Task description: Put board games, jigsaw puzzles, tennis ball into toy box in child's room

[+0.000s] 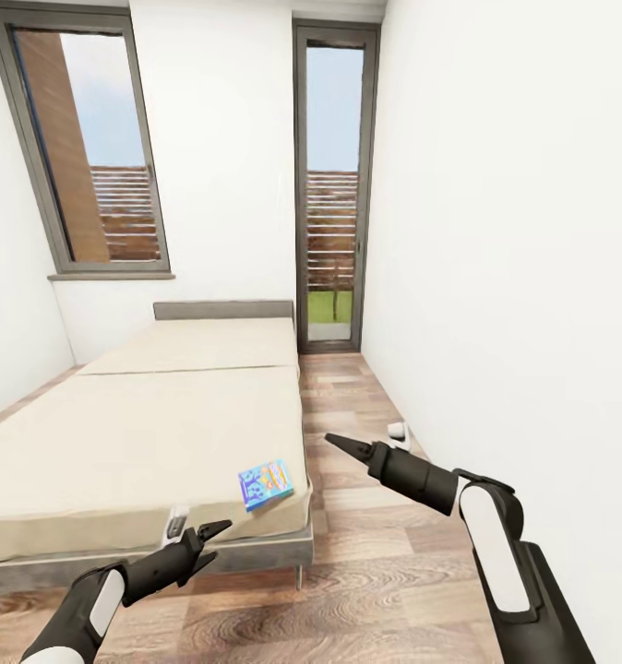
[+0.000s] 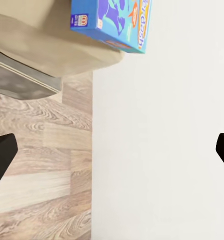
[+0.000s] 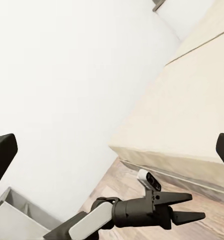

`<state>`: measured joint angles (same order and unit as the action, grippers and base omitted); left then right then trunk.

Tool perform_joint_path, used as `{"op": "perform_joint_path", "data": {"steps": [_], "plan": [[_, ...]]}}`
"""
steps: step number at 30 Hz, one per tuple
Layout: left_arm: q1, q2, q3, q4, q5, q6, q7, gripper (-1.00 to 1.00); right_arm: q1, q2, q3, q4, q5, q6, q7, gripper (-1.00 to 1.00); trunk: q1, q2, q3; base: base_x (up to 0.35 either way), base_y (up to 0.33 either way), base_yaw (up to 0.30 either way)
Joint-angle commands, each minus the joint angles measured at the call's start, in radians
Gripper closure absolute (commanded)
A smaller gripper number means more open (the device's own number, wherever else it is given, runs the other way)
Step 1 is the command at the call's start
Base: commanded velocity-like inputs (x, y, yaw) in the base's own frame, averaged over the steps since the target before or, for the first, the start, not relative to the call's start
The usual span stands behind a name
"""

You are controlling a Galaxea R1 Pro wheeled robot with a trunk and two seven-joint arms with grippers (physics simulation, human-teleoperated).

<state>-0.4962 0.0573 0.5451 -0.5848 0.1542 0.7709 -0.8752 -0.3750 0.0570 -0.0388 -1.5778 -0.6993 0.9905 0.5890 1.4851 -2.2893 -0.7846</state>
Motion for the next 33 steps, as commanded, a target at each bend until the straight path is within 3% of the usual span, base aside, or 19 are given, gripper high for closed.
{"op": "perform_joint_path", "data": {"steps": [1,11,16,24,33], "plan": [[-0.001,0.0,0.003,0.0,0.001,0.005,-0.002,-1.0,-0.001,0.0,-0.003,0.0,0.004,0.005,0.01,-1.0,0.004,-0.008,-0.004,0.0,0.0,0.0],[-0.001,0.001,0.001,0.0,0.001,0.006,-0.023,-1.0,-0.001,0.001,-0.006,0.004,0.011,0.001,0.018,-1.0,0.042,-0.078,-0.036,0.0,0.0,0.0],[-0.001,0.001,0.0,-0.001,0.001,0.007,-0.05,-1.0,-0.001,-0.004,-0.007,0.008,0.013,-0.03,0.017,-1.0,0.042,-0.078,-0.036,0.0,0.0,0.0],[-0.001,0.003,-0.002,-0.005,0.001,0.007,-0.058,-1.0,-0.001,-0.005,-0.008,0.009,0.014,-0.039,0.016,-1.0,0.073,-0.134,-0.061,0.0,0.0,0.0],[-0.001,-0.001,-0.002,-0.01,0.001,0.008,-0.065,-1.0,-0.001,-0.006,-0.01,0.01,0.013,-0.041,0.015,-1.0,0.073,-0.134,-0.061,0.001,0.0,0.0]]}}
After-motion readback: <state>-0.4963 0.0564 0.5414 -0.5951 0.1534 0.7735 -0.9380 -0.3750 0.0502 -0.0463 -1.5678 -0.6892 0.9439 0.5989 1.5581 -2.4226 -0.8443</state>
